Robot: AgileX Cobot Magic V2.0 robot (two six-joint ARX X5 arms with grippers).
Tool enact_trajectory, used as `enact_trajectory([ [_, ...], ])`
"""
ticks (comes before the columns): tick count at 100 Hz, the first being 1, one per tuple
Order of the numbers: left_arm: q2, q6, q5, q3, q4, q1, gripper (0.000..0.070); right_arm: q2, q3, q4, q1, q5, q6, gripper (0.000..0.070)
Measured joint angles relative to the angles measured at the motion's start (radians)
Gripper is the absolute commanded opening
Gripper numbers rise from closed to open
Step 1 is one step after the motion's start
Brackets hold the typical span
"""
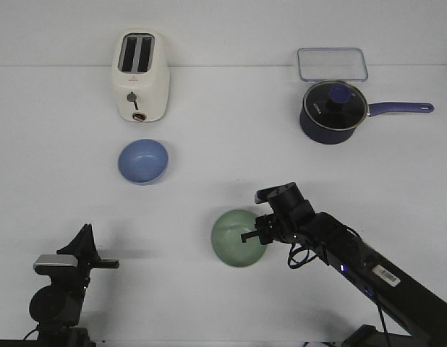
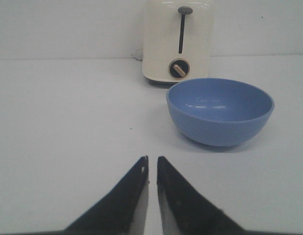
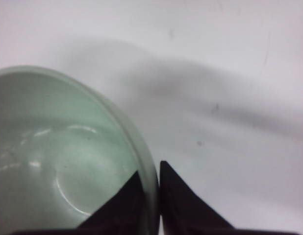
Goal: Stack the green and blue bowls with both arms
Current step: 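Carry the green bowl with the right gripper toward the table center, then release the green bowl and retract the right gripper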
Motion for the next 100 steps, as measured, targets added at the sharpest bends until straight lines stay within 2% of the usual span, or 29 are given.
enact_trajectory([
  [30, 0.0, 0.0, 0.0, 0.0, 0.0, 0.0, 0.0015, 0.057, -0.002, 0.044, 0.015, 0.026, 0.009, 0.0016],
  [34, 0.0, 0.0, 0.0, 0.0, 0.0, 0.0, 0.0015, 0.057, -0.002, 0.044, 0.015, 0.029, 0.009, 0.007],
  [44, 0.0, 0.0, 0.0, 0.0, 0.0, 0.0, 0.0015, 0.057, -0.002, 0.044, 0.015, 0.029, 0.009, 0.0315],
  [49, 0.0, 0.0, 0.0, 0.0, 0.0, 0.0, 0.0015, 0.057, -0.002, 0.043, 0.015, 0.029, 0.009, 0.0371],
  [79, 0.0, 0.0, 0.0, 0.0, 0.0, 0.0, 0.0015, 0.032, -0.002, 0.05, 0.006, 0.028, -0.002, 0.0376],
  [100, 0.0, 0.0, 0.0, 0.0, 0.0, 0.0, 0.0015, -0.26, 0.001, 0.045, 0.003, 0.092, -0.073, 0.0375],
])
